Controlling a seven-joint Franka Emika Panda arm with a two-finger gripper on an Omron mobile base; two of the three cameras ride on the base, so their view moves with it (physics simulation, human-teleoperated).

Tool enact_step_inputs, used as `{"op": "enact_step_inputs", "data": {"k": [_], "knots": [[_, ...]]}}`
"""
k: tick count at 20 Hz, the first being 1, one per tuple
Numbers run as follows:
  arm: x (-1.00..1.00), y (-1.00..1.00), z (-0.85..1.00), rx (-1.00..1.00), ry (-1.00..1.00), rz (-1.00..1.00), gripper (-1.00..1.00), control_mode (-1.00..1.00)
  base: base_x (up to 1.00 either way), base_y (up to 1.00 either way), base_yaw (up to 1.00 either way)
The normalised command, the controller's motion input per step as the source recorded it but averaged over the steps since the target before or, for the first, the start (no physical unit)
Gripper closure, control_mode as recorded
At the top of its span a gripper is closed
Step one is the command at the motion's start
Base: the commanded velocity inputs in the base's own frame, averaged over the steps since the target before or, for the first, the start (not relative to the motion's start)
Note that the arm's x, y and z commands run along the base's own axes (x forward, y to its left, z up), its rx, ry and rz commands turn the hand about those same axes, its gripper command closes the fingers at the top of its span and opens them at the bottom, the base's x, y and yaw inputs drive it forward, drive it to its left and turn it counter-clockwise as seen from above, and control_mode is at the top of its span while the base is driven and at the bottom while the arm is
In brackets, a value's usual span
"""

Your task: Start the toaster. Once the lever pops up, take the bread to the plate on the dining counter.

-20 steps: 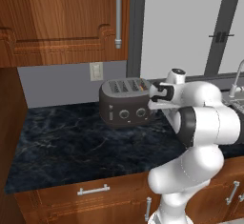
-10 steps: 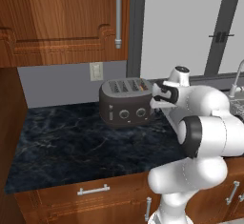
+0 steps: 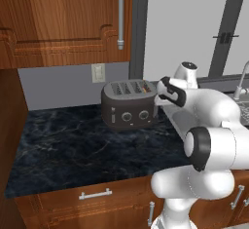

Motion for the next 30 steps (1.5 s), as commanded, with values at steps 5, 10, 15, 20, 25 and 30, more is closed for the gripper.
{"op": "enact_step_inputs", "data": {"k": [5,10,15,20,25,30], "knots": [[0.0,0.05,0.35,0.0,-0.07,-0.01,-1.0,-1.0,0.0,0.0,0.0],[0.0,0.21,0.26,-0.02,-0.17,-0.02,-1.0,-1.0,0.0,0.0,0.0],[-0.02,0.26,0.26,-0.02,-0.18,-0.06,-1.0,-1.0,0.0,0.0,0.0],[-0.08,0.12,0.31,0.0,-0.08,-0.1,-1.0,-1.0,0.0,0.0,0.0],[-0.1,0.15,0.3,0.0,-0.05,-0.1,-1.0,-1.0,0.0,0.0,0.0],[-0.04,0.12,0.14,0.0,-0.09,-0.06,-1.0,-1.0,0.0,0.0,0.0]]}}
